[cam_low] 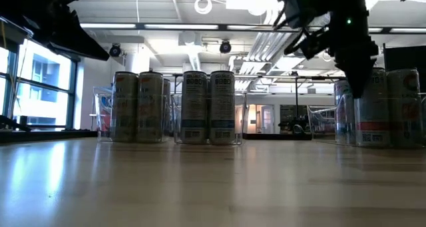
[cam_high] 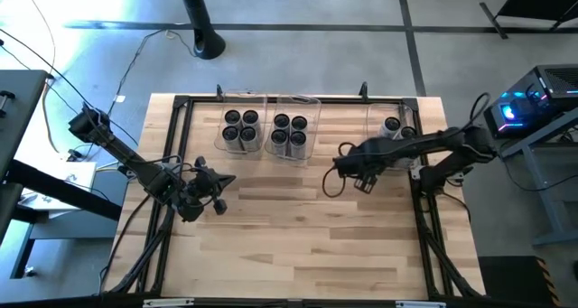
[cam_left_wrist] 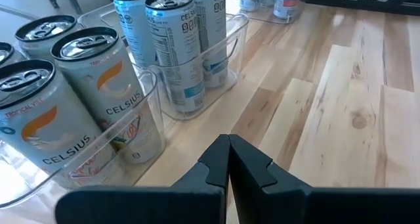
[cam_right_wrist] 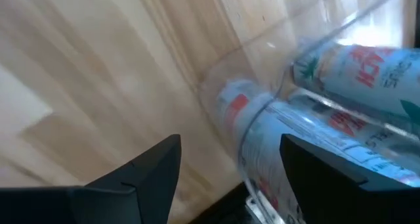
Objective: Sort soda cans
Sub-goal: Adjust the transparent bins
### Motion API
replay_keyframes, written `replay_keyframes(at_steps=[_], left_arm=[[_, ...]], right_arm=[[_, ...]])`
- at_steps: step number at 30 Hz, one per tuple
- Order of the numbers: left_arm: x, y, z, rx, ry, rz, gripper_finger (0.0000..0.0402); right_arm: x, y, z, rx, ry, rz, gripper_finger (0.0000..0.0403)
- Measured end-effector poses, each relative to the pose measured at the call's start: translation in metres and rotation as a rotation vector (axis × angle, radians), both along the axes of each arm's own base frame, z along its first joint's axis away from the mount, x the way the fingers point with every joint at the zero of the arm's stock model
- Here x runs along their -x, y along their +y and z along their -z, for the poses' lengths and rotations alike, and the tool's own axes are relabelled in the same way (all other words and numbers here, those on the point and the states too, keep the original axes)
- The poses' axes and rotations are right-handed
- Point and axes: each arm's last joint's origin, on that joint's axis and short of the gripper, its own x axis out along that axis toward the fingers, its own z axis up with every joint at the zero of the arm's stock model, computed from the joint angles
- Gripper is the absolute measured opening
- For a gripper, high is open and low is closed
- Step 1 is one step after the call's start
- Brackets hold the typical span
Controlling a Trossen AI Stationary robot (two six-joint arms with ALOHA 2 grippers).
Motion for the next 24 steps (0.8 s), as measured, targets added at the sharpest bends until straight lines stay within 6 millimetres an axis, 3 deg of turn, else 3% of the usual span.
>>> replay_keyframes(at_steps=[8,24], left_arm=[[0.0,0.0,0.0,0.02,-0.006,-0.002,0.0],[0.0,0.0,0.0,0.035,-0.015,-0.009,0.0]], right_arm=[[0.004,-0.011,0.015,-0.067,0.016,0.017,0.022],[-0.007,-0.01,0.025,-0.113,-0.115,-0.004,0.0048]])
